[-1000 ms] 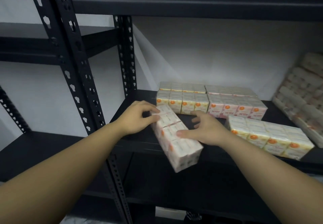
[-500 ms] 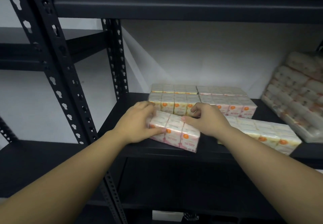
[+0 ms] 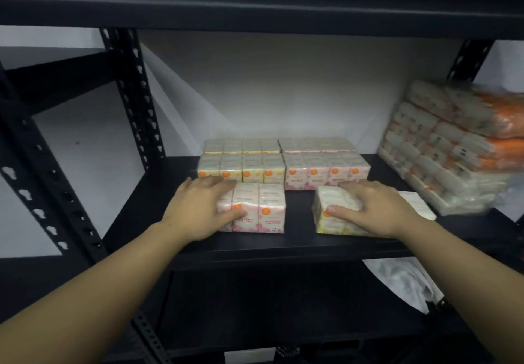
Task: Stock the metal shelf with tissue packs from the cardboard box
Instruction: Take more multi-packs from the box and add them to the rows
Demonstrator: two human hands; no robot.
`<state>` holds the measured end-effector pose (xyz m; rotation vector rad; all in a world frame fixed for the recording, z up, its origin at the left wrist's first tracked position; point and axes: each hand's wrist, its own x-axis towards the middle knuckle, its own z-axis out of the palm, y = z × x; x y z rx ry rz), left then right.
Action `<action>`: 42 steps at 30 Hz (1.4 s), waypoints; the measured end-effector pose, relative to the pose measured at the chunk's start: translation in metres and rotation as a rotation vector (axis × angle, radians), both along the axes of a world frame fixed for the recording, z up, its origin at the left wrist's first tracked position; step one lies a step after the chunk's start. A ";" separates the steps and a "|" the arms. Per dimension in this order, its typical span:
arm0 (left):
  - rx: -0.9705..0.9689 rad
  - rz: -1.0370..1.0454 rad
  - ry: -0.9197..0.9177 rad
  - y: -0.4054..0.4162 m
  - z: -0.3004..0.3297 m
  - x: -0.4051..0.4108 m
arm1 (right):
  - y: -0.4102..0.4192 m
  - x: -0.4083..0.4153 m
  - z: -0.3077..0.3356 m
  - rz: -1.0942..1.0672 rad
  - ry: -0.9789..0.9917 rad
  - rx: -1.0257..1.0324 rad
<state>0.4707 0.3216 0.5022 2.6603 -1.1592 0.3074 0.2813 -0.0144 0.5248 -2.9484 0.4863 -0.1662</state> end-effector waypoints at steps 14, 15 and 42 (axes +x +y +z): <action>0.006 0.108 -0.033 -0.122 0.001 -0.027 | -0.017 -0.025 -0.011 0.078 -0.077 0.038; 0.001 0.108 -0.026 -0.132 0.003 -0.030 | -0.016 -0.024 -0.010 0.081 -0.091 0.046; -0.233 -0.330 0.031 -0.060 -0.011 -0.065 | 0.085 0.010 -0.008 -0.050 -0.310 0.219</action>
